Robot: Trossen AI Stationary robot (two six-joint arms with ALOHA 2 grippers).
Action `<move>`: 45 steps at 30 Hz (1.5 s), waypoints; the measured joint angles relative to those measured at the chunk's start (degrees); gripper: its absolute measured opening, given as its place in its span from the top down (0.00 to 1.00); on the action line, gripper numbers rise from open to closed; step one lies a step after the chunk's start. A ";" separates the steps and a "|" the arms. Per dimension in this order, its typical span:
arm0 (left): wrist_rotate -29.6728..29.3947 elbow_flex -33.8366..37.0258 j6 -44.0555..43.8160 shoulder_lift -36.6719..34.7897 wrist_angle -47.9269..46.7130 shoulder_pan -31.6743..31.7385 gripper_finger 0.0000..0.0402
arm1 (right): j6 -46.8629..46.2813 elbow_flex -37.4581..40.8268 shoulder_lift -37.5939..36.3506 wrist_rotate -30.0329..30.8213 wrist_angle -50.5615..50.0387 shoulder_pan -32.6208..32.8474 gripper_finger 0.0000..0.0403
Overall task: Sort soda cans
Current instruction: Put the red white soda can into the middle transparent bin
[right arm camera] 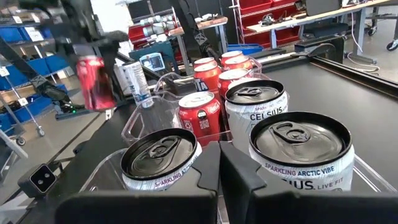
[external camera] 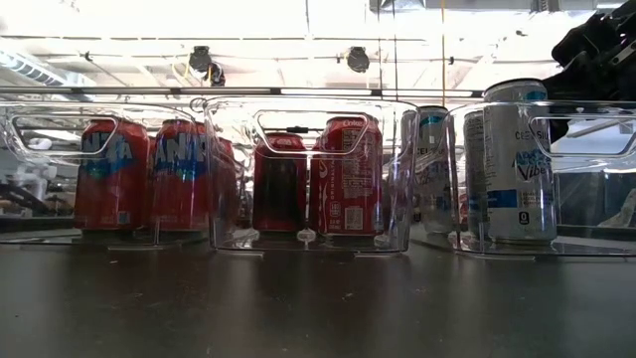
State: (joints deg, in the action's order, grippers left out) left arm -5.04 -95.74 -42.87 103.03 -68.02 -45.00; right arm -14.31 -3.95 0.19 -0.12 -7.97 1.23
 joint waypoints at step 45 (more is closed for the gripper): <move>6.18 -2.30 8.81 12.28 0.82 40.62 0.19 | 0.01 -0.01 0.00 0.00 0.00 0.00 0.99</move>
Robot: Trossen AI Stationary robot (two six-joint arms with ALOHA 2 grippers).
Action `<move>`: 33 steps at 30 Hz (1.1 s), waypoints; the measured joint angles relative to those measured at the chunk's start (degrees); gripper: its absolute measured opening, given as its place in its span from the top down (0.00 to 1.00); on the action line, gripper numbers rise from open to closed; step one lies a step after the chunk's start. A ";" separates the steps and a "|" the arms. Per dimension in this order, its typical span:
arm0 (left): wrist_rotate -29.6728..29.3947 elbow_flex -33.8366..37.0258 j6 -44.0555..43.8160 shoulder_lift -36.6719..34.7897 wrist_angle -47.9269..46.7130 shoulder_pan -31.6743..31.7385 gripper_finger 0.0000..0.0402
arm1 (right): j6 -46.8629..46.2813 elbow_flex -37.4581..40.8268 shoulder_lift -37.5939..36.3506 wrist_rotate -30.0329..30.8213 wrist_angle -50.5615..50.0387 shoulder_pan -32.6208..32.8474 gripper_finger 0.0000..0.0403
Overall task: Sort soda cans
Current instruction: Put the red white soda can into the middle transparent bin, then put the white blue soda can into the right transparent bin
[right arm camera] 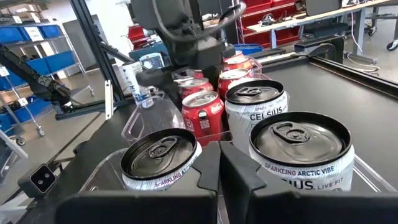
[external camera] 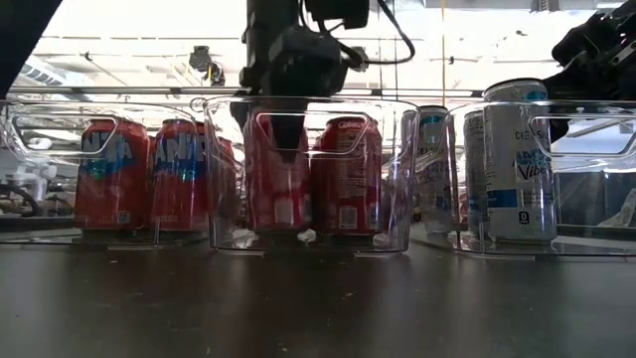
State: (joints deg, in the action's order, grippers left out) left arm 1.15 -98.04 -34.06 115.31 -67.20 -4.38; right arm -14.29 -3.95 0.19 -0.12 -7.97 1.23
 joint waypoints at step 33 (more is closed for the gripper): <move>3.55 -1.81 -2.76 0.65 -1.28 0.99 0.05 | -0.01 0.01 -0.01 0.02 0.00 0.00 0.99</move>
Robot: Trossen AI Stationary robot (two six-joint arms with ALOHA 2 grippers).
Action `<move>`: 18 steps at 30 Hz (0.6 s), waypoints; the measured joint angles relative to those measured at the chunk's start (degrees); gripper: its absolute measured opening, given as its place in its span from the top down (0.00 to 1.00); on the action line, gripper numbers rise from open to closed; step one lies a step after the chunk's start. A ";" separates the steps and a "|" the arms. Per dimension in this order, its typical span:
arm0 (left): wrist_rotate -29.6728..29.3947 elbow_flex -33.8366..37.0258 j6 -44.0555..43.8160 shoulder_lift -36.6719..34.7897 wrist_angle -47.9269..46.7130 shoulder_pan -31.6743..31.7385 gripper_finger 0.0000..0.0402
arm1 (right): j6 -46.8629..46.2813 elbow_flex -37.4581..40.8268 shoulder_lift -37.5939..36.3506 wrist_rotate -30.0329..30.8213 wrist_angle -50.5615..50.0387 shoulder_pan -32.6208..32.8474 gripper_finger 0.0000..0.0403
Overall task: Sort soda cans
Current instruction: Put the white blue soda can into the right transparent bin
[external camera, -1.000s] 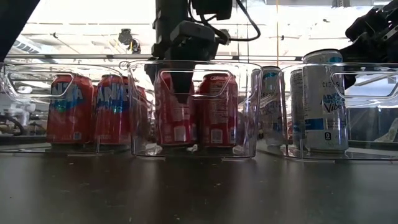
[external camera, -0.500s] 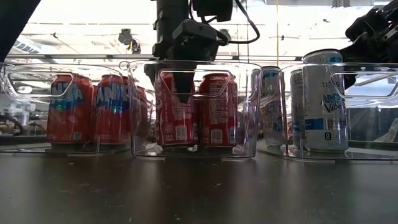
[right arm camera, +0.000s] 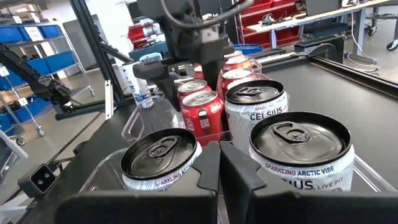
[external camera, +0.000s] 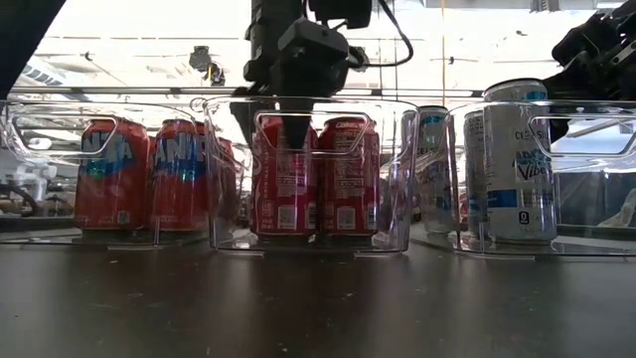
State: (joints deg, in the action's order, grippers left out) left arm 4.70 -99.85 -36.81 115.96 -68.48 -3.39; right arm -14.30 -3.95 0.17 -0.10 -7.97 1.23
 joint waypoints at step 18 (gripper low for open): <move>-10.91 -16.46 2.71 -0.07 -16.56 -14.35 0.06 | 0.00 0.00 0.01 0.00 0.00 0.00 0.99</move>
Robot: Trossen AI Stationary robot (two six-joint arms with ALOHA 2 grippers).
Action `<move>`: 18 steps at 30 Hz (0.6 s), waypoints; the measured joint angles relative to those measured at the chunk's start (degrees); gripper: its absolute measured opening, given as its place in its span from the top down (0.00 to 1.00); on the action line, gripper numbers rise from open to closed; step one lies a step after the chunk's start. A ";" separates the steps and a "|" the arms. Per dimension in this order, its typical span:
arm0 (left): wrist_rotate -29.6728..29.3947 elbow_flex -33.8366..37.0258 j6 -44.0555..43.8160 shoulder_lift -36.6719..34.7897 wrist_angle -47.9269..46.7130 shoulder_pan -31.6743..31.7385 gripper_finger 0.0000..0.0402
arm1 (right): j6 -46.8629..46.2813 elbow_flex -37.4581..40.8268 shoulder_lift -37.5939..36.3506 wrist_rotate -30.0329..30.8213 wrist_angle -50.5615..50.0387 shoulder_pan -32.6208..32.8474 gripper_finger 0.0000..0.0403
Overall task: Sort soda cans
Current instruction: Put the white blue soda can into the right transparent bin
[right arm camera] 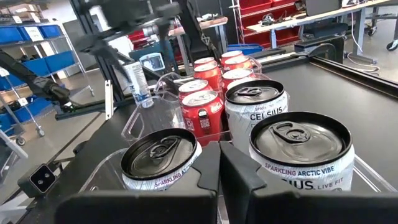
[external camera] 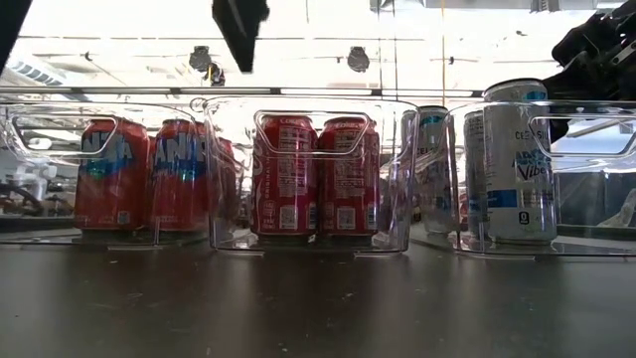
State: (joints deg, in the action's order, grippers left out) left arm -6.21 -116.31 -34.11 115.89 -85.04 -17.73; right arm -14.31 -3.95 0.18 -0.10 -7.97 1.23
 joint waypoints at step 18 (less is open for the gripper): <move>-21.66 5.75 -34.56 -14.45 -4.98 -34.93 0.05 | 0.01 0.00 -0.02 0.00 0.06 0.00 0.99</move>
State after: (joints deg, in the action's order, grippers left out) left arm -27.87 -110.57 -68.67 101.44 -90.02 -52.66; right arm -14.29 -3.95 0.16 -0.10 -7.91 1.23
